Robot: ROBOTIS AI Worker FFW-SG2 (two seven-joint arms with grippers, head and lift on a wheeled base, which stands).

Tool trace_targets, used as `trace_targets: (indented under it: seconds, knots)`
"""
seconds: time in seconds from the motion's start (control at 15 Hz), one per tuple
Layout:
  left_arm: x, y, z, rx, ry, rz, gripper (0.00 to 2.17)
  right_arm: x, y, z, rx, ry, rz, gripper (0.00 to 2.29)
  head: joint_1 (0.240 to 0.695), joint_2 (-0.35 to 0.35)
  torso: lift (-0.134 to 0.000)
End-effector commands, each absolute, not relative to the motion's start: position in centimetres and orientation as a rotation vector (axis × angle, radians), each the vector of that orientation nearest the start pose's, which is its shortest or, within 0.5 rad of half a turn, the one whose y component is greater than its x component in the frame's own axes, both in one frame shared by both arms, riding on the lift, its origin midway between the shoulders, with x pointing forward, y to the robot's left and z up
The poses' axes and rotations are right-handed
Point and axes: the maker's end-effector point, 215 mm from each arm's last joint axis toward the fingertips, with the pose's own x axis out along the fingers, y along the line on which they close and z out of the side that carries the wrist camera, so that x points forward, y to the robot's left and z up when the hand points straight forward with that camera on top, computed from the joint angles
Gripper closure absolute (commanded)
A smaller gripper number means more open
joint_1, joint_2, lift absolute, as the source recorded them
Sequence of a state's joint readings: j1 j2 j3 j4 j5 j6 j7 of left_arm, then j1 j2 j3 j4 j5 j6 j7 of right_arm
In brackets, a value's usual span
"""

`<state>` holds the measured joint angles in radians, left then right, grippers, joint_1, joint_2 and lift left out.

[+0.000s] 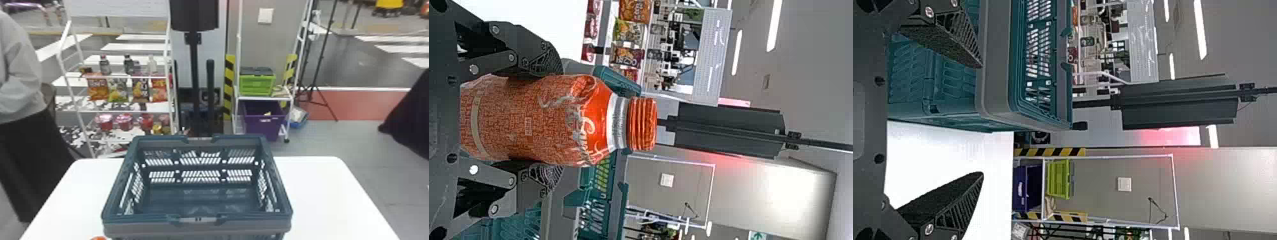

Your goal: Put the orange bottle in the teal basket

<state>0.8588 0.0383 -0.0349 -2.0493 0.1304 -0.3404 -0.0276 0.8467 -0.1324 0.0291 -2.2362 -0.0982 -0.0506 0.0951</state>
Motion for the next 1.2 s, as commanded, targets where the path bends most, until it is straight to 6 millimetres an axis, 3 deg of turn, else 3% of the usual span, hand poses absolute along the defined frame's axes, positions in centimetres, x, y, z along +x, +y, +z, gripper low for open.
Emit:
trace_targets:
  seconds: [0.0, 0.2, 0.6, 0.73, 0.87, 1.13]
  knots:
    - [32.1, 21.8, -36.4, -0.123, 0.029, -0.034, 0.62, 34.0, -19.2, -35.5, 0.03, 0.137, 0.196, 0.12, 0.499, 0.0, 0.0]
    - [32.3, 22.7, -34.1, -0.105, -0.006, -0.026, 0.62, 34.0, -19.2, -35.6, 0.031, 0.138, 0.195, 0.12, 0.499, 0.0, 0.0]
    - [35.2, 24.5, -27.7, -0.033, -0.043, -0.025, 0.62, 34.0, -19.3, -35.7, 0.026, 0.14, 0.195, 0.12, 0.499, 0.0, 0.0]
    - [37.5, 24.9, -27.4, -0.013, -0.018, -0.031, 0.62, 33.9, -19.3, -35.9, 0.027, 0.144, 0.194, 0.12, 0.499, 0.0, 0.0]
    - [40.4, 25.1, -28.6, 0.009, 0.053, -0.038, 0.62, 33.8, -19.3, -36.2, 0.028, 0.15, 0.192, 0.12, 0.499, 0.0, 0.0]
    - [44.4, 24.4, -27.7, 0.048, 0.094, -0.081, 0.62, 33.3, -19.4, -36.8, 0.015, 0.165, 0.187, 0.12, 0.499, 0.0, 0.0]
